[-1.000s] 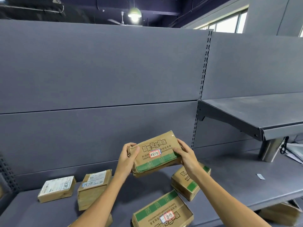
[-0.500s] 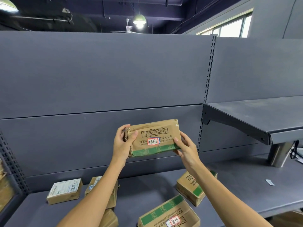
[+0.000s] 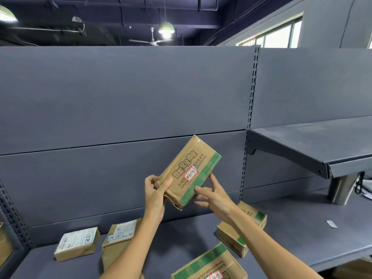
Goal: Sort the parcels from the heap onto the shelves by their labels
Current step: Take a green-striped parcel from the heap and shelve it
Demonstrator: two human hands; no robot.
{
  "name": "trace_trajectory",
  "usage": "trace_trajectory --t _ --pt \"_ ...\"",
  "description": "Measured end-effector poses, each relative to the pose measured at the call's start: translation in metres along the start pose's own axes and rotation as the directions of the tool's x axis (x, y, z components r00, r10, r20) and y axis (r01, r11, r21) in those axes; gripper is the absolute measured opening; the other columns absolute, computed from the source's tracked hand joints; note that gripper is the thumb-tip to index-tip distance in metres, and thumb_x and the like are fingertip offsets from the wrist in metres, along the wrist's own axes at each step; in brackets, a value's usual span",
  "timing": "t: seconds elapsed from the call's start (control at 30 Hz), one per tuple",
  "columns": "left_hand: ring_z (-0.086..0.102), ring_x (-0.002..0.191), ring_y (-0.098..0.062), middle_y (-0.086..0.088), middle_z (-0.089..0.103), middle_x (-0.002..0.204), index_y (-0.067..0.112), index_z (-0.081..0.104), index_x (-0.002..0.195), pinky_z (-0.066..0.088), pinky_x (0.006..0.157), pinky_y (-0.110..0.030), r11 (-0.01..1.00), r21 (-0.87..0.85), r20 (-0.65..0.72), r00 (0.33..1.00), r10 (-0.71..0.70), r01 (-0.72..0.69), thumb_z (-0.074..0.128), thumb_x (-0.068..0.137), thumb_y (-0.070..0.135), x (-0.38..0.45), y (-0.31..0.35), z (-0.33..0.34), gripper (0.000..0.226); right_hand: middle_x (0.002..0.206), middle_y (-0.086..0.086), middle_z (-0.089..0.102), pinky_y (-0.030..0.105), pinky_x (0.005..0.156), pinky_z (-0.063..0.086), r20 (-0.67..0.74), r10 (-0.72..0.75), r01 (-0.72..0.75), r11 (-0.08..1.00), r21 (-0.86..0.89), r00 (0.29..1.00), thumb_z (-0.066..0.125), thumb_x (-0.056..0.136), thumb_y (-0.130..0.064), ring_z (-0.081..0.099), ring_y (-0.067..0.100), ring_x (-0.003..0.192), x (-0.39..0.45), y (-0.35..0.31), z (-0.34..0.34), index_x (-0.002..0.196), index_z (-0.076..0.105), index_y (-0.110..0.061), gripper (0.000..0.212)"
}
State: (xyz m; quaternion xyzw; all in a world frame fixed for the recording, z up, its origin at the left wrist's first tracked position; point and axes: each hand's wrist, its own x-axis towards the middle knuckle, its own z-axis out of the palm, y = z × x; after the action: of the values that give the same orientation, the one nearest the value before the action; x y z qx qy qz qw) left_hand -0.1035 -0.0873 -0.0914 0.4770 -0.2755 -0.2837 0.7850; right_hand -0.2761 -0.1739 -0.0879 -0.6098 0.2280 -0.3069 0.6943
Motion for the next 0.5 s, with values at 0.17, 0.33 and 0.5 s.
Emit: trace_trajectory --t 0.17,0.33,0.5 --pt "0.066 0.085 -0.015 -0.004 0.067 0.106 0.032 0.048 0.132 0.05 0.067 -0.032 0.999 0.024 0.125 0.991 -0.043 0.04 0.081 0.069 0.035 0.002 0.007 -0.007 0.071 0.115 -0.001 0.074 0.036 0.078 0.06 -0.025 -0.03 0.03 0.999 -0.026 0.999 0.056 0.099 -0.009 0.071 0.017 0.102 -0.001 -0.015 -0.014 0.143 0.046 -0.043 0.056" --pt "0.068 0.076 -0.012 -0.003 0.069 0.096 0.043 0.047 0.136 0.054 0.061 -0.029 0.998 0.055 0.17 0.985 -0.025 0.015 0.076 0.082 0.039 0.01 0.032 -0.009 0.062 0.119 0.001 0.074 0.041 0.1 0.054 0.035 -0.108 0.114 0.955 -0.273 0.994 0.063 0.098 -0.02 0.069 0.024 0.112 -0.002 -0.036 -0.025 0.133 0.064 -0.026 0.036" --pt "0.069 0.1 -0.025 -0.007 0.074 0.112 0.027 0.06 0.128 0.06 0.077 -0.041 0.964 0.265 0.321 0.941 -0.108 0.02 0.079 0.062 0.051 0.014 0.047 -0.019 0.073 0.108 0.004 0.077 0.027 0.078 0.057 -0.115 -0.234 0.19 0.934 -0.301 0.966 0.074 0.089 -0.017 0.072 0.02 0.098 0.005 -0.06 -0.033 0.112 0.075 -0.017 0.023"
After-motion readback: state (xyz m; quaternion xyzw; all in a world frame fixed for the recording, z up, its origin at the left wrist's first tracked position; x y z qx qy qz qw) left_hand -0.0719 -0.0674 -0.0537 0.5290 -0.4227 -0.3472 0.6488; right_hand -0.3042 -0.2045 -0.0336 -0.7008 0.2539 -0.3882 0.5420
